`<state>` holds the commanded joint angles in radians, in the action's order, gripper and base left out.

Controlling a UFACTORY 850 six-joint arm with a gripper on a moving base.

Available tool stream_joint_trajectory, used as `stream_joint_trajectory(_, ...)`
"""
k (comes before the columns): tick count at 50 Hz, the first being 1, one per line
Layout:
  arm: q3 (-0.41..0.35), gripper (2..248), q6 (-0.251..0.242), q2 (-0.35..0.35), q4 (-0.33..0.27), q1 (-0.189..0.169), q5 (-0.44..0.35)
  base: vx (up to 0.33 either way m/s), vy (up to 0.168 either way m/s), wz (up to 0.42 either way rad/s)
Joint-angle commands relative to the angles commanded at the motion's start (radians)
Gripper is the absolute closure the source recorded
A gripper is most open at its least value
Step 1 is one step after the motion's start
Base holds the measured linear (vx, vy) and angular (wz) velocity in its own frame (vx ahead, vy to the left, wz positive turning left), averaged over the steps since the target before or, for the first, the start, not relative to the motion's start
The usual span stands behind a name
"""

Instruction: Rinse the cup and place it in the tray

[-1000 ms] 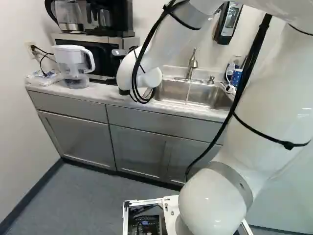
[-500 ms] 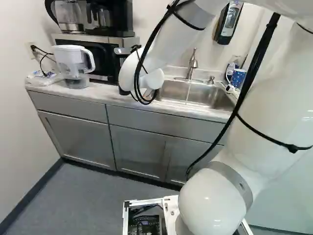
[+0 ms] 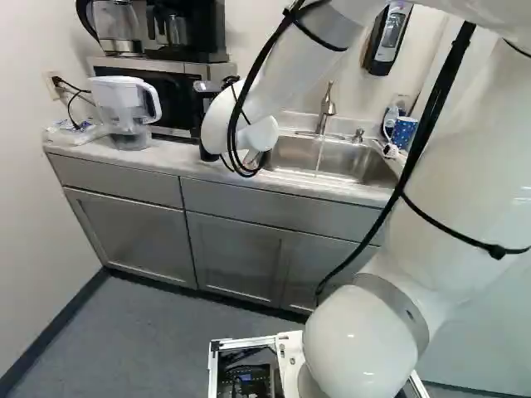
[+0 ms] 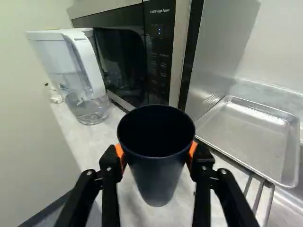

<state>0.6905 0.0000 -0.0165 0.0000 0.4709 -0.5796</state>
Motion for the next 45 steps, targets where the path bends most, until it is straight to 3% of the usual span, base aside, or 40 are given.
stream_joint_trajectory(4,0.000,109,0.000,0.000,0.000,0.000,0.000,0.000,0.000,0.000)
stream_joint_trajectory(5,0.000,125,0.000,0.000,0.000,0.000,0.000,0.000,0.000,0.000)
stream_joint_trajectory(20,0.004,125,0.000,0.000,0.000,-0.005,0.000,0.000,0.000,0.000)
stream_joint_trajectory(45,0.056,125,0.000,0.001,0.000,-0.077,0.000,0.000,0.000,0.000)
